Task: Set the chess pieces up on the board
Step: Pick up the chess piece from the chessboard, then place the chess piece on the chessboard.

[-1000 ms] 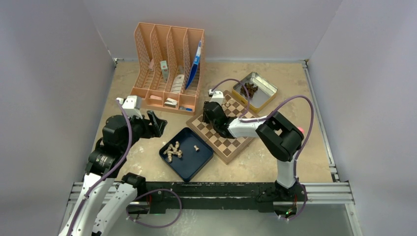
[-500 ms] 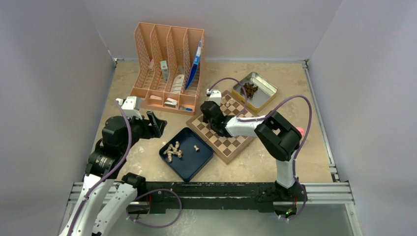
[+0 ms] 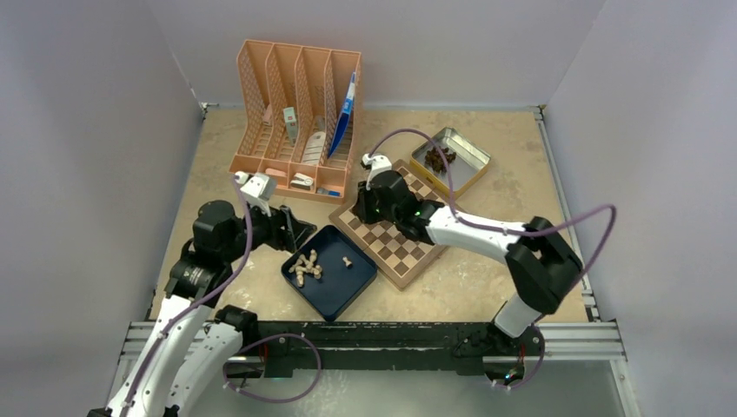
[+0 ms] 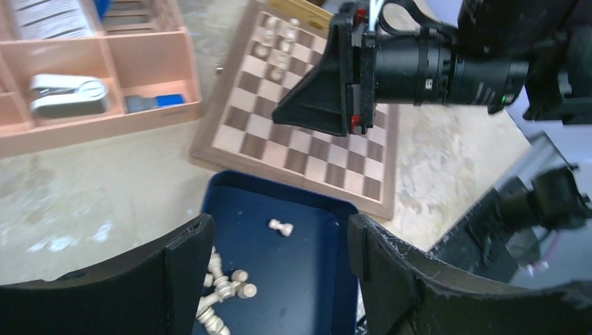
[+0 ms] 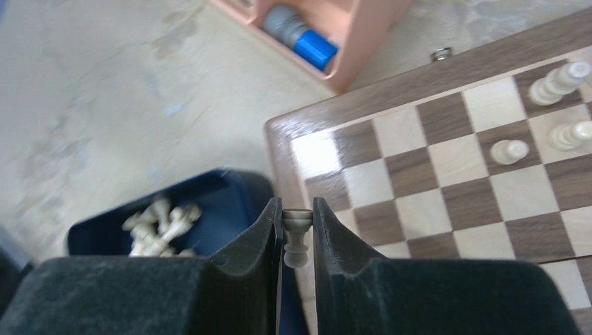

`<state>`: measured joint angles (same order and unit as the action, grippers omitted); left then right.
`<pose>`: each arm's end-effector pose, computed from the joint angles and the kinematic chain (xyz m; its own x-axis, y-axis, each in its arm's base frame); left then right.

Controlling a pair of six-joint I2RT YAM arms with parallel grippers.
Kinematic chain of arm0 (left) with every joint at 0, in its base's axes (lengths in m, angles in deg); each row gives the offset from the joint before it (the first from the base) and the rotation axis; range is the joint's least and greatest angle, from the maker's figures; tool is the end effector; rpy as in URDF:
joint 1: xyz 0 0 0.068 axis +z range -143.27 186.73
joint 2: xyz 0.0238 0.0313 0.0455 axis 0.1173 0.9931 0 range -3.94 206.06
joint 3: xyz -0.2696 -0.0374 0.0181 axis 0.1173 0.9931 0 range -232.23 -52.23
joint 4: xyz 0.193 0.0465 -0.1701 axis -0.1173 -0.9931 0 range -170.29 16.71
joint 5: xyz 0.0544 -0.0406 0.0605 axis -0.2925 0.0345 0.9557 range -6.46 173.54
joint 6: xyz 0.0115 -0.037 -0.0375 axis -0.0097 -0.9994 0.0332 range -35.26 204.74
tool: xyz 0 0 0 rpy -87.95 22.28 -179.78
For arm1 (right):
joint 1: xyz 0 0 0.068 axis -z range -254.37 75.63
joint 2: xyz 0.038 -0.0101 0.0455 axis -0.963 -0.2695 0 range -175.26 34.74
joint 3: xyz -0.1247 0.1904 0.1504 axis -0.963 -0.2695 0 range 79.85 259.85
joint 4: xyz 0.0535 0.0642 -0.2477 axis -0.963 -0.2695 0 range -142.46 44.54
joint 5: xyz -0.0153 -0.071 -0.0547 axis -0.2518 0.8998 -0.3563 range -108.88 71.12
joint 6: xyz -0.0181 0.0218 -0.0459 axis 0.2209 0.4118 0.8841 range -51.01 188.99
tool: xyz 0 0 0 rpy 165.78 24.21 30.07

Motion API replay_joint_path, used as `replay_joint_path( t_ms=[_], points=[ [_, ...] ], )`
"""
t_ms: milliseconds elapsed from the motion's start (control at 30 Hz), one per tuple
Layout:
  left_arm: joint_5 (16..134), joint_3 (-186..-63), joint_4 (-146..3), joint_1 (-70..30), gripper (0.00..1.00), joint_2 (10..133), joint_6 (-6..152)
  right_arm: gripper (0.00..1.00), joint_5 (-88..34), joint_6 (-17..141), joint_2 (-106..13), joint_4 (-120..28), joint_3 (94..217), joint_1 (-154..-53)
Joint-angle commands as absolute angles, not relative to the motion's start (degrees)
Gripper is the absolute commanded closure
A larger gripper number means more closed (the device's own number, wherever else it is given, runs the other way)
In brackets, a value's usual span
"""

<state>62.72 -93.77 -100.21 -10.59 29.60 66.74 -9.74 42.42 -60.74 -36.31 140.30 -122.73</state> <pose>0.1257 -0.0525 0.3181 -0.4794 -0.1529 -0.8642 0.4744 0.7833 -0.4017 0.2556 0.2790 0.2372 -0.5469 0.0494 -0.8357 -0.4452 0.8282 0.3403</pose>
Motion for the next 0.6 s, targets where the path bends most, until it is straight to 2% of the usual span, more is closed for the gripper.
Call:
replay_joint_path(
  t_ms=[0,133,233,300,467,567],
  points=[
    [46.23,-92.27,-89.14,-10.76,0.31,30.69,72.44,0.84,-24.15,47.91,-53.32,-39.62,138.30,-122.97],
    [36.06,-87.46,-79.97,-10.76,0.33,30.09,79.08,0.84,-36.03,49.89,-47.47,-40.13,136.19,-122.97],
    [31.85,-85.53,-76.64,-10.76,0.37,29.90,82.98,0.83,-38.86,49.55,-44.37,-39.01,134.54,-122.97],
    [33.78,-86.06,-77.36,-10.76,0.40,30.03,83.12,0.82,-35.17,49.04,-43.75,-38.72,133.53,-122.97],
    [40.39,-84.46,-78.79,-10.76,0.41,27.83,80.90,0.82,-16.07,45.50,-48.34,-48.03,136.10,-122.86],
    [41.36,-82.72,-79.09,-10.76,0.40,26.59,80.39,0.82,-11.33,45.34,-52.62,-51.01,137.71,-122.88]
  ],
)
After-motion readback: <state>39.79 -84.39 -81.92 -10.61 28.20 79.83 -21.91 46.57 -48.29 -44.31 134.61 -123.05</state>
